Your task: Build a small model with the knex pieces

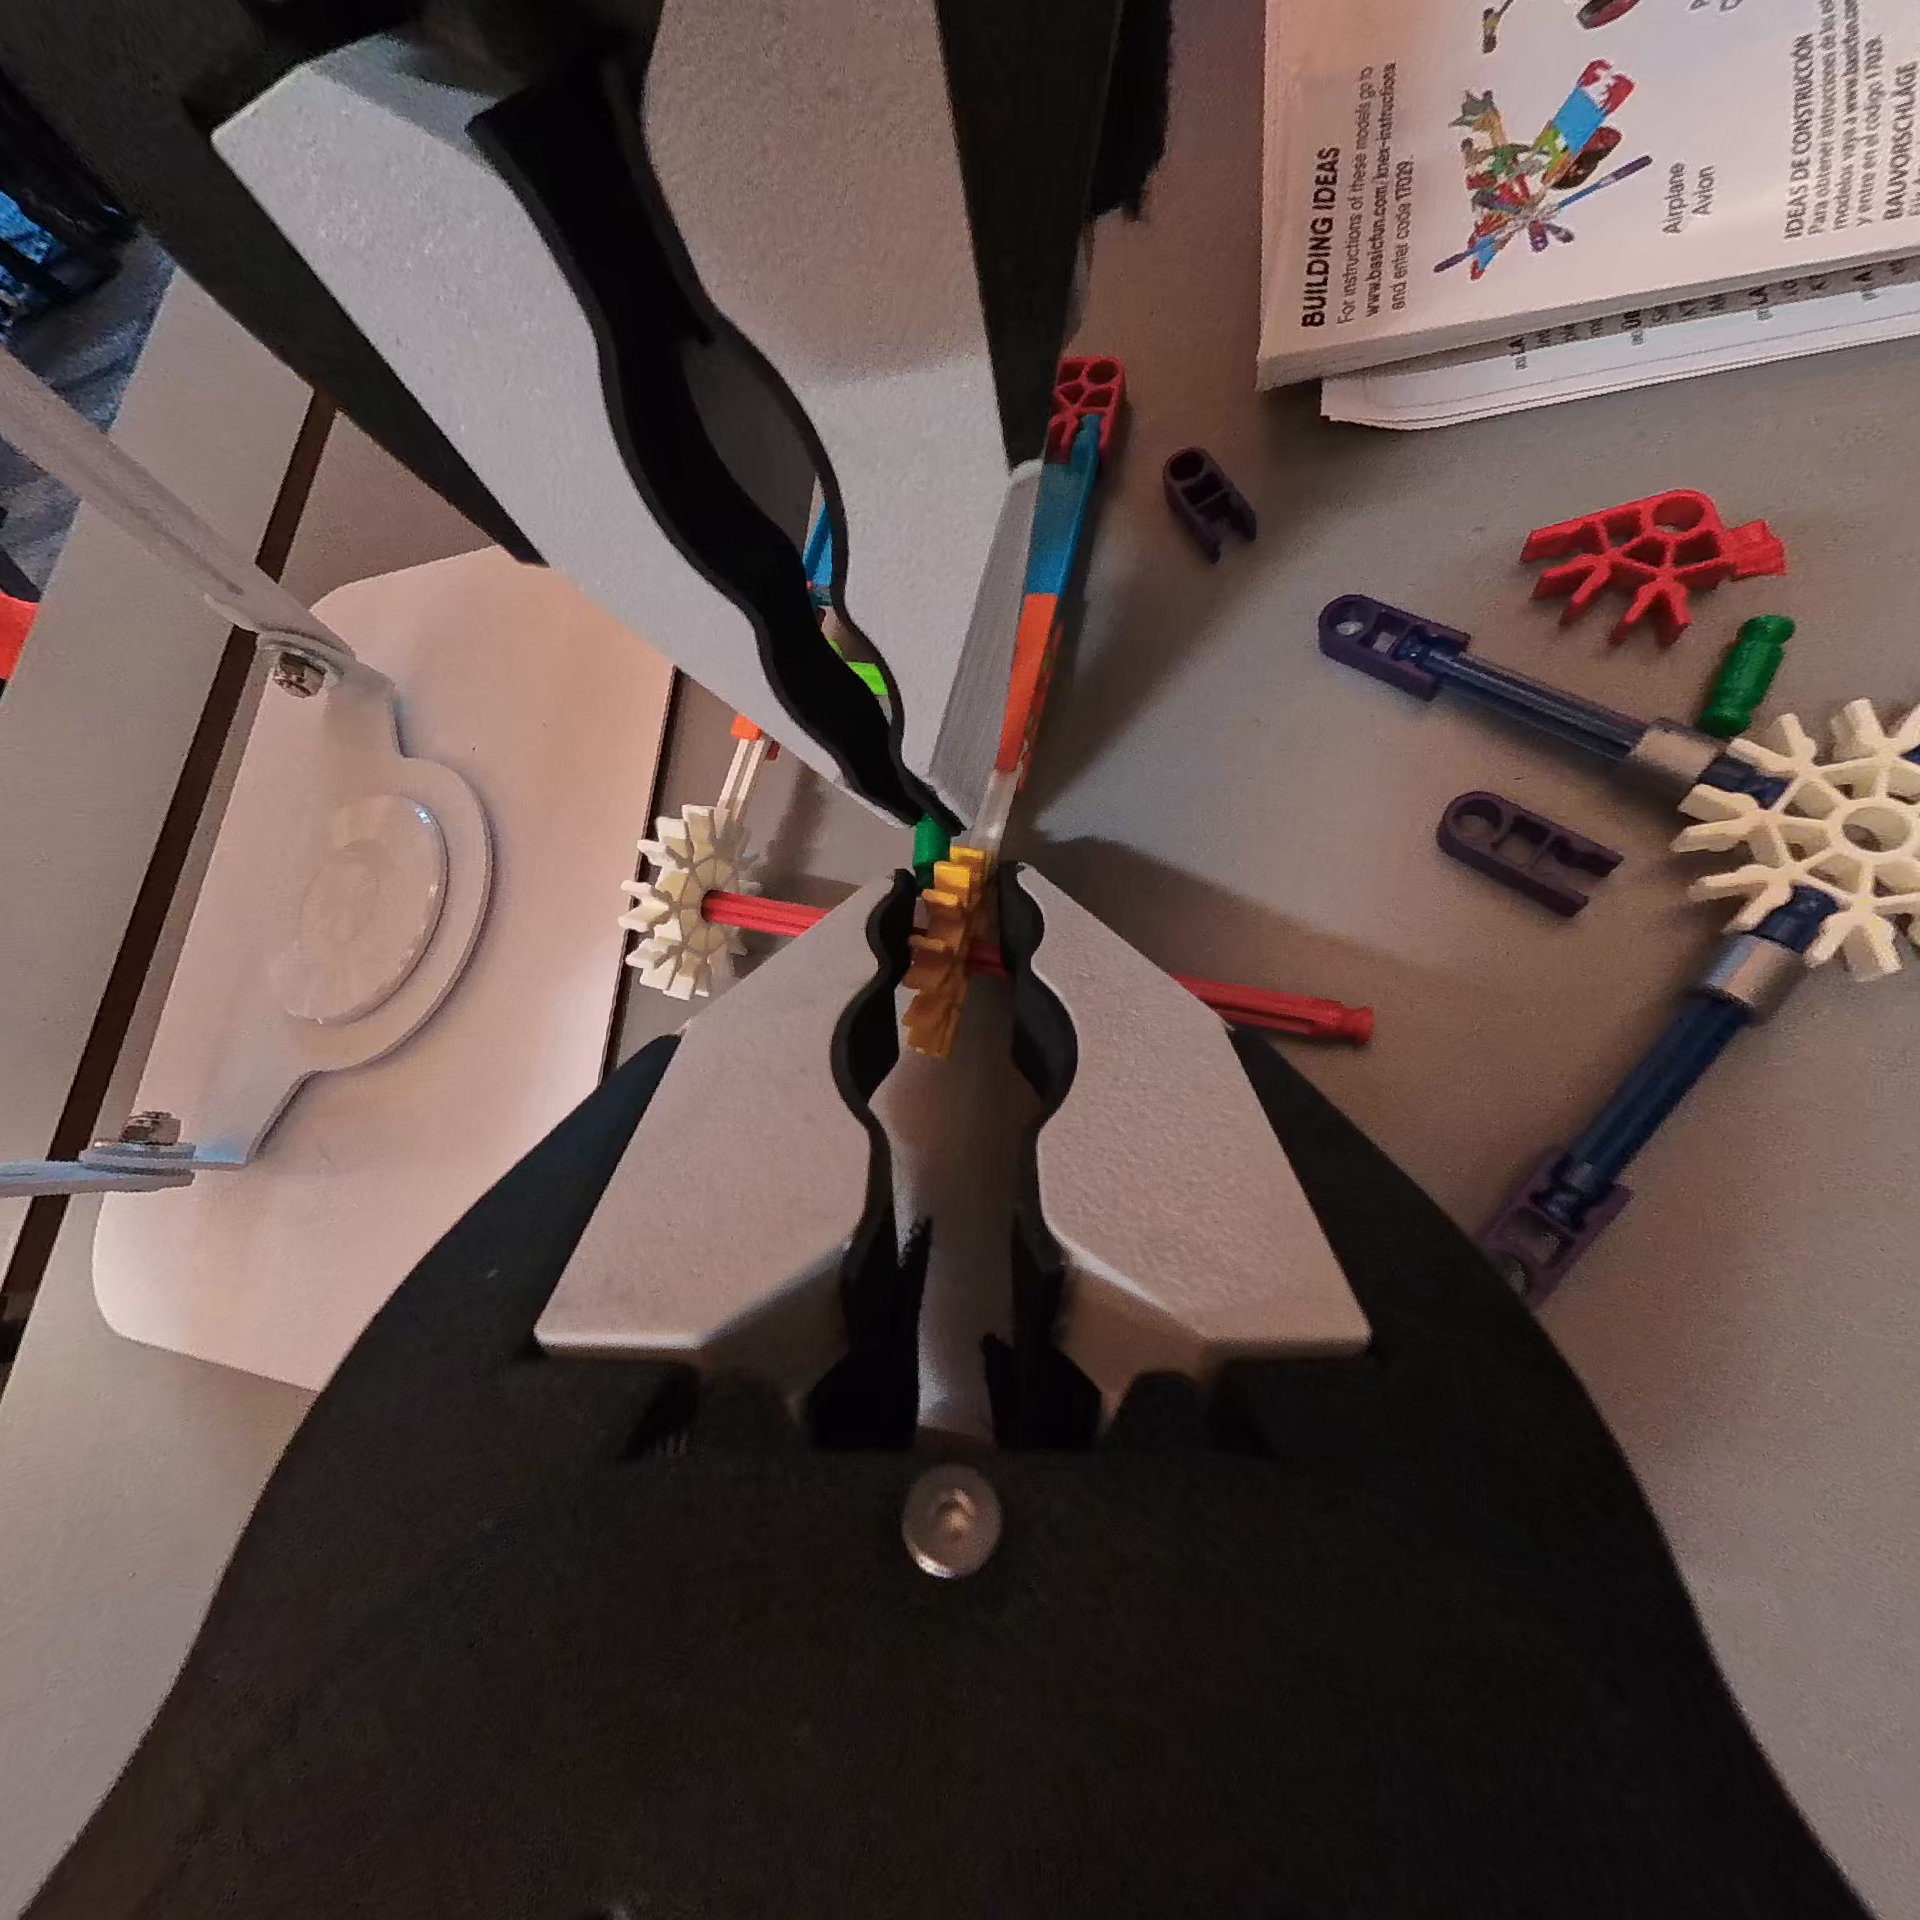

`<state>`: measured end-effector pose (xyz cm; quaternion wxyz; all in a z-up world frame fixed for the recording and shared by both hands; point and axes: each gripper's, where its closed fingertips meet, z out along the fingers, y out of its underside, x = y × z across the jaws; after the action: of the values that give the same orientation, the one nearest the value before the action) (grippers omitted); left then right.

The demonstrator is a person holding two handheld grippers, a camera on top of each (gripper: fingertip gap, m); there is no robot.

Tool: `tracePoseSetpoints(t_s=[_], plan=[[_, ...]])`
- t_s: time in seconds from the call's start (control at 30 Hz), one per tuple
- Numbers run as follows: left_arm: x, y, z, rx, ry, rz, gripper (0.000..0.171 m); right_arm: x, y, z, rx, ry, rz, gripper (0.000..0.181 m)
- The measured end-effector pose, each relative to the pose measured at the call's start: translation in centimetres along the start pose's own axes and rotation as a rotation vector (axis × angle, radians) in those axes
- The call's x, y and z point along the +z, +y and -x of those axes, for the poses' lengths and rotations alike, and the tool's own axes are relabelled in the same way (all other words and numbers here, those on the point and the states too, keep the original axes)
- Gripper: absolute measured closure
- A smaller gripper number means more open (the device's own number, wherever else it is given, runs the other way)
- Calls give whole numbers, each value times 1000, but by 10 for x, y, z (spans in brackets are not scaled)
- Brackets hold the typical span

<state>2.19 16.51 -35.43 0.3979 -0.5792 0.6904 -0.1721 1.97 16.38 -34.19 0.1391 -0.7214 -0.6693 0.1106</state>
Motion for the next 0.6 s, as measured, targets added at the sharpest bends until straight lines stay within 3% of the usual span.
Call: tracePoseSetpoints(t_s=[0.6], plan=[[3, -2, -6, 30, 16, -6, 160, -5, -4, 8, -22, -159, 196, 179]])
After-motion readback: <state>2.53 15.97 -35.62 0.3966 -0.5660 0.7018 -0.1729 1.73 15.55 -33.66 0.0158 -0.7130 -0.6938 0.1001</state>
